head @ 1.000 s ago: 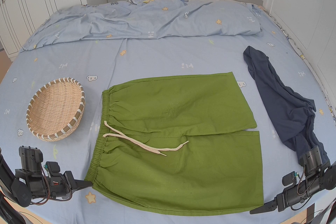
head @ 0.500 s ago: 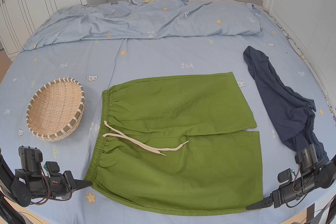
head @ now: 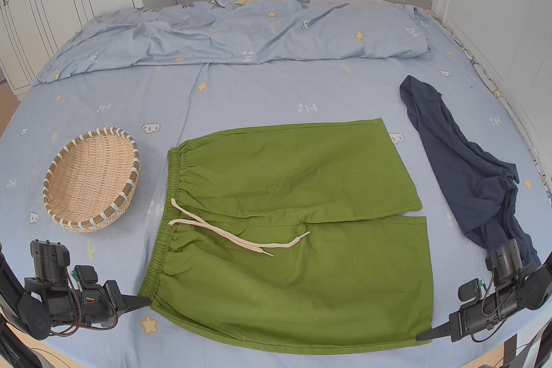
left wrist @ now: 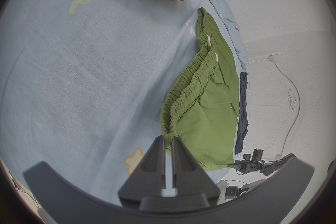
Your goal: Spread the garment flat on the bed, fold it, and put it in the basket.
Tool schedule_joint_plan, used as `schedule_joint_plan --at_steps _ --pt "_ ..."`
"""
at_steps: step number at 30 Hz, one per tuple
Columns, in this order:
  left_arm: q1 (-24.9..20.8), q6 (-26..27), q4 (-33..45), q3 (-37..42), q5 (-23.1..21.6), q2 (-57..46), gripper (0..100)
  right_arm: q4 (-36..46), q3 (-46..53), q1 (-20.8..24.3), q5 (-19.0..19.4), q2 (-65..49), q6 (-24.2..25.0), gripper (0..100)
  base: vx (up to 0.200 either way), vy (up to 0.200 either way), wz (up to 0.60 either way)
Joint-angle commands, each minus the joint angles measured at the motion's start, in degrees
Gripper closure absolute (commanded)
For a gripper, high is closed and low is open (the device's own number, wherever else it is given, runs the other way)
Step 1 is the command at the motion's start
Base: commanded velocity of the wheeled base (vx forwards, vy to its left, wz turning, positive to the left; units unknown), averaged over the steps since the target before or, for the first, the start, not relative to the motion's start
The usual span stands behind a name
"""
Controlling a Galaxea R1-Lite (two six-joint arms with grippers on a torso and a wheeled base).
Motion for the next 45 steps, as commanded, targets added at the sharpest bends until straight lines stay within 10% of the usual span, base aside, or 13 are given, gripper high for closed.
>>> schedule_joint_plan --at_steps 1,10,16,27,45 --pt "0.06 -0.05 -0.02 1.01 -0.01 0.13 100 0.01 0.32 -0.77 0.02 -0.15 -0.03 100 0.0 0.0 0.0" --pt "-1.26 -0.66 -0.28 1.01 0.43 -3.21 100 0.89 -0.38 -0.86 0.02 -6.92 1.11 100 0.0 0.0 0.0" --pt "-3.37 -2.68 2.27 -1.54 1.93 -7.78 100 6.07 -7.85 0.02 -0.33 -18.25 12.62 100 0.0 0.0 0.0" --pt "-7.32 -6.73 49.81 -32.3 6.23 -21.05 100 23.3 -29.21 -0.94 -0.42 -21.24 13.24 100 0.0 0.0 0.0" --pt "-7.32 -6.73 66.51 -56.64 6.15 -12.87 100 29.19 -50.74 -2.26 -0.42 -10.08 13.68 100 0.0 0.0 0.0"
